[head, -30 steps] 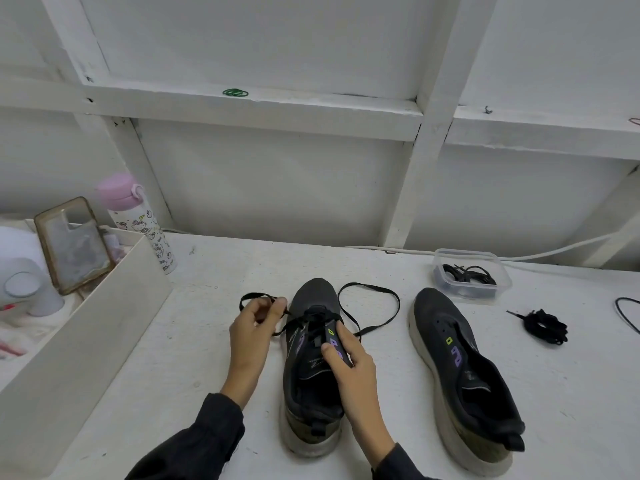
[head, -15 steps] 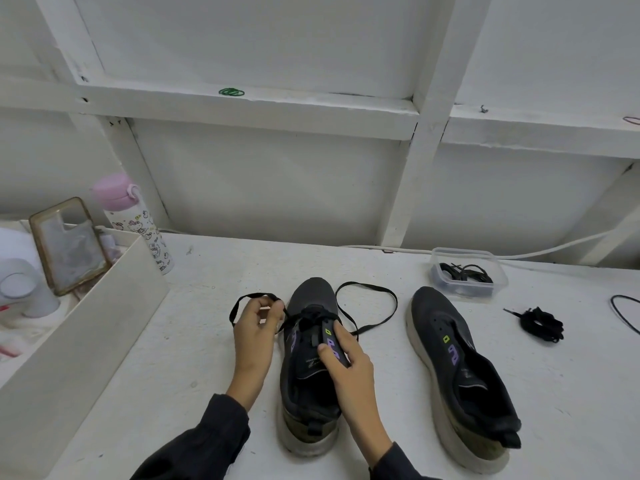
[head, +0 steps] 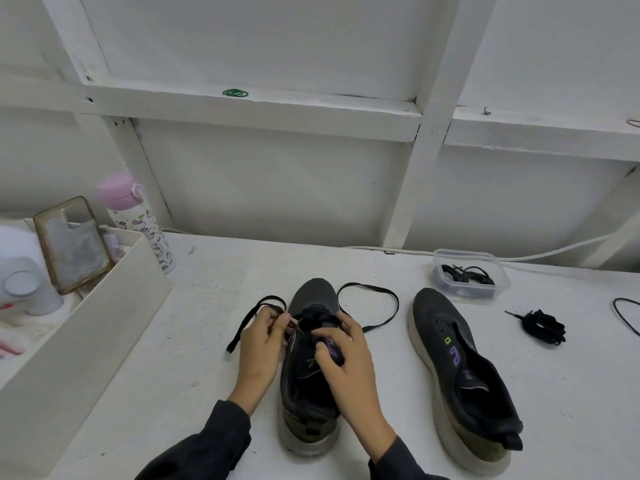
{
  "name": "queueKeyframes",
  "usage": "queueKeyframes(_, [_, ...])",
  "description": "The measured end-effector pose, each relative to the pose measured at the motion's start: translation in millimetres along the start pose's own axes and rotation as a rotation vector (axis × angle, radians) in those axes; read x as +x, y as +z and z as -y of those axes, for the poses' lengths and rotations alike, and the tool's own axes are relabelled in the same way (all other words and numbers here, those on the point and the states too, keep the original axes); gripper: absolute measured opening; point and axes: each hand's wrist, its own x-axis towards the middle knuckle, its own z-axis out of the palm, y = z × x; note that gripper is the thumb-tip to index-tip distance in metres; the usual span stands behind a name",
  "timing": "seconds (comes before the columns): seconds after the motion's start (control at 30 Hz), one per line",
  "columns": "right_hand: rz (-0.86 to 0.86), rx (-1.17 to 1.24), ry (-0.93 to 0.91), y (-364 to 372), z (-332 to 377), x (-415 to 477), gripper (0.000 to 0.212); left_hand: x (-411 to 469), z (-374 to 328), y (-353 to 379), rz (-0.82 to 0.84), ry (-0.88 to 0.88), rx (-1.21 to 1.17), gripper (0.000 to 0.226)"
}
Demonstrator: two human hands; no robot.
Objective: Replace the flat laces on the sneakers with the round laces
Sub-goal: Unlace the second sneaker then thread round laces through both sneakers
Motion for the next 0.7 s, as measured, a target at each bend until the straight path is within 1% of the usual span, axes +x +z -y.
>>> queueKeyframes(0.07, [0.044, -0.134, -0.009, -2, 3, 6, 0.022, -1, 0, 1, 0.002, -0.003, -0.003, 0.014])
queueKeyframes(0.17, [0.117, -0.347, -0.043, -6, 12, 20, 0.029, -3, 0, 2, 0.0, -0.008, -0.039, 0.013])
queueKeyframes(0.23, [0.155, -0.424, -0.05, -6, 19, 31, 0.028, -5, 1, 1, 0.008, -0.011, -0.055, 0.012])
queueKeyframes(0.33, [0.169, -0.479, -0.057, -4, 24, 42, 0.019, -7, 1, 0, 0.027, -0.021, -0.093, 0.01])
queueKeyframes(0.4, [0.176, -0.52, -0.062, -2, 24, 44, 0.017, -8, 0, -1, 0.064, -0.032, -0.141, 0.006])
queueKeyframes(0.53, [0.195, -0.556, -0.056, -1, 24, 47, 0.015, -9, -3, -4, 0.161, -0.049, -0.204, 0.013])
queueKeyframes(0.7, [0.184, -0.58, -0.054, 3, 25, 47, 0.015, -8, -2, -3, 0.087, -0.064, -0.173, 0.009])
